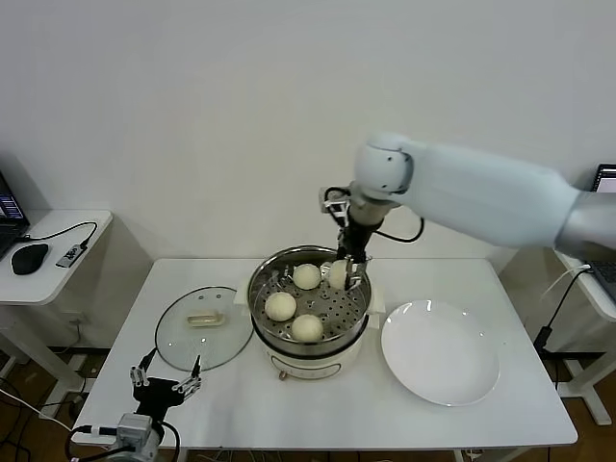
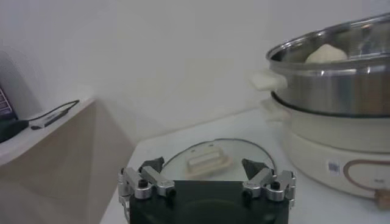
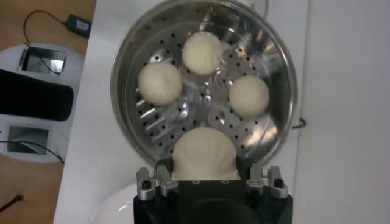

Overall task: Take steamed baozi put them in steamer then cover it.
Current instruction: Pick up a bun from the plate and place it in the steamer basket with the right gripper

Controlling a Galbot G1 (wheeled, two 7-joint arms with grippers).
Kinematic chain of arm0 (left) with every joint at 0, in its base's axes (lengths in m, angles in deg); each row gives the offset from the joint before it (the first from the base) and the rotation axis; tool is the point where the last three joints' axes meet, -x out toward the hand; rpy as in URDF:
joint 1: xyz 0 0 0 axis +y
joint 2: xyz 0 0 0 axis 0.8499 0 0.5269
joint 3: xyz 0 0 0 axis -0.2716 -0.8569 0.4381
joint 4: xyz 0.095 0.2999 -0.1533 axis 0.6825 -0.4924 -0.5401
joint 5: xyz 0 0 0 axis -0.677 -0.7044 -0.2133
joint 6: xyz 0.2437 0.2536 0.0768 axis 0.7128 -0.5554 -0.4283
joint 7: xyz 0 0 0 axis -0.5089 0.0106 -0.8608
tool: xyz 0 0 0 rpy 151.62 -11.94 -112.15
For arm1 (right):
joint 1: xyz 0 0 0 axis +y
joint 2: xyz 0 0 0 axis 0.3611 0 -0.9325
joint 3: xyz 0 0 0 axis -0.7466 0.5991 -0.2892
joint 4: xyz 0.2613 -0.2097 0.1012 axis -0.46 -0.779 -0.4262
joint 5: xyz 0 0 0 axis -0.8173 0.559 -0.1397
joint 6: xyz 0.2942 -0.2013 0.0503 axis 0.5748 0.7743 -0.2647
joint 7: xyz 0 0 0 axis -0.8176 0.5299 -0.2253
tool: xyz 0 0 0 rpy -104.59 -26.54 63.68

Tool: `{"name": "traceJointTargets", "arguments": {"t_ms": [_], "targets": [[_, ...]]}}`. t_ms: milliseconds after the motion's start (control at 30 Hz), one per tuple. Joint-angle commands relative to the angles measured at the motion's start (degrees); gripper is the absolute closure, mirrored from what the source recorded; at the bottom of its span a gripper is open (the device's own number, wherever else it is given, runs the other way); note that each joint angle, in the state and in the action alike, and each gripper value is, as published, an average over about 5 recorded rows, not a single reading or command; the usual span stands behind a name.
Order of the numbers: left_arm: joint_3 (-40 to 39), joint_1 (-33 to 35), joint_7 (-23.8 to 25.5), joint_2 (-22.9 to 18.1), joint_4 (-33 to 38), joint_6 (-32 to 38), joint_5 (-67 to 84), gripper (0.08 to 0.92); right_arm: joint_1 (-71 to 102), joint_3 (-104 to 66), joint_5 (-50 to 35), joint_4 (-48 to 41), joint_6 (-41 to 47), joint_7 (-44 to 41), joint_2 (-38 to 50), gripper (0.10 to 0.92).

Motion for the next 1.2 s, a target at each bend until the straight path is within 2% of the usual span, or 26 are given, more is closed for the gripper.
{"name": "traceJointTargets", "arguments": {"t_ms": [33, 333, 833, 933, 1100, 1200], "targets": [[0.28, 0.06, 0.08, 0.6, 0.5, -0.12, 0.54, 0.177, 6.2, -0.8, 4.65, -6.39, 0.57, 2.94, -5.52, 0.389], [0.1, 0.07, 0.08, 0.47, -0.31, -0.08, 0.47, 0.177, 11.55, -3.45, 8.8, -9.66, 0.17, 3.37, -5.72, 0.389], [-0.53, -0.09, 0.25, 0.25, -1.02, -0.16, 0.4, 0.177, 13.68, -4.75, 10.93, -7.89, 0.47, 3.76, -4.0, 0.387], [-0.47, -0.05, 0.28, 0.24, -1.0, -0.18, 0.38, 0.177, 13.52, -5.09, 10.52, -7.37, 0.72, 3.94, -3.52, 0.351], [-0.26, -0.04, 0.39, 0.09, -0.78, -0.29, 0.37, 0.177, 10.63, -5.64, 8.51, -3.94, 1.03, 2.95, 0.03, 0.231], [-0.1, -0.16, 0.37, 0.0, -0.72, -0.36, 0.45, 0.177, 8.28, -7.84, 7.37, -0.73, 1.25, 2.04, 4.1, 0.206]]}}
